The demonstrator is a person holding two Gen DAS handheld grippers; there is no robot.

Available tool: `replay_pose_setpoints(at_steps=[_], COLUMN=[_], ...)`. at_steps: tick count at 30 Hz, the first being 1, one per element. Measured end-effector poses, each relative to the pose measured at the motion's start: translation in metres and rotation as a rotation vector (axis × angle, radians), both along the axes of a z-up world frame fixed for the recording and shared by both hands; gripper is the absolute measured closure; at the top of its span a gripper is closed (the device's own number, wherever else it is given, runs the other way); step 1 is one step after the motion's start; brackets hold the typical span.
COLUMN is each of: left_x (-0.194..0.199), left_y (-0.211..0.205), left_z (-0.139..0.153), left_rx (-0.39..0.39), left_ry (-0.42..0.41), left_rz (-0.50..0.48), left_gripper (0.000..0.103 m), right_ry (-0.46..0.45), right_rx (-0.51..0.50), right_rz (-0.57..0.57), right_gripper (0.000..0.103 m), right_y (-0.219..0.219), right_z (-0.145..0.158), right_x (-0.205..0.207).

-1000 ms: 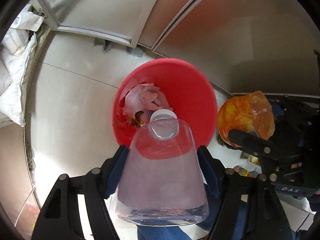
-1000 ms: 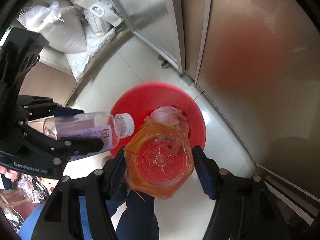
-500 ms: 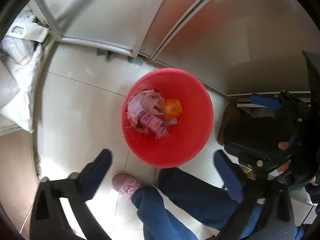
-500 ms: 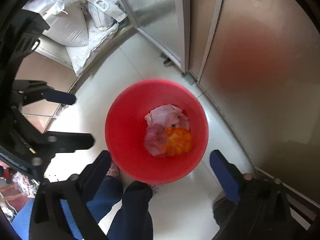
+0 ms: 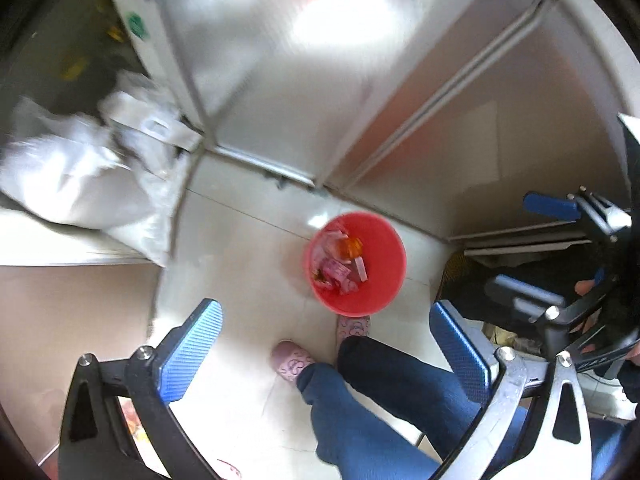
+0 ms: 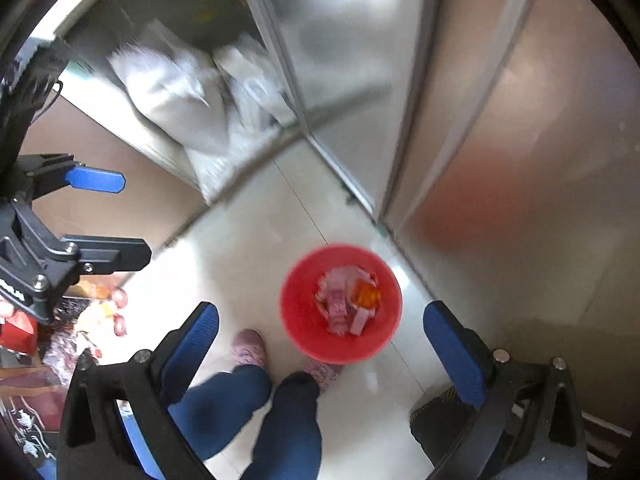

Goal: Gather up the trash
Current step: 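Raise both open tools from the bin up to the counter by the sink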

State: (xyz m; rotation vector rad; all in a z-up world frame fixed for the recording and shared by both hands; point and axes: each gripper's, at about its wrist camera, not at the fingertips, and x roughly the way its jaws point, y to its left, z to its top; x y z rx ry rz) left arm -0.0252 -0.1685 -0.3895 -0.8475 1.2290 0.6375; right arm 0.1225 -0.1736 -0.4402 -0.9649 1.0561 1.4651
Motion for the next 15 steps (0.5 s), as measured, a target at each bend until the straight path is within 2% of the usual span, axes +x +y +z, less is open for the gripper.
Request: replay_pose_setpoints(at_steps=[4, 9, 15], left_x=[-0.011, -0.014, -0.006], left_y=[0.008, 0.024, 0.059], left_z=[0.075, 0.16, 0.23], left_rx=[0.076, 0.166, 0.283], left_ry=[0.01, -0.05, -0.066], left_rz=[0.039, 0.061, 0.064], left_gripper=[0.0, 0.0, 0.0], right_ry=[0.017, 0.002, -0.009], right_rx=[0.083, 0.189, 0.294], right_rz=[0.01, 0.024, 0.032], right_gripper=[0.001, 0.001, 0.001], right_y=[0.01, 0.025, 0.048], right_z=[0.075, 0.16, 0.232], right_x=[-0.007, -0.009, -0.002])
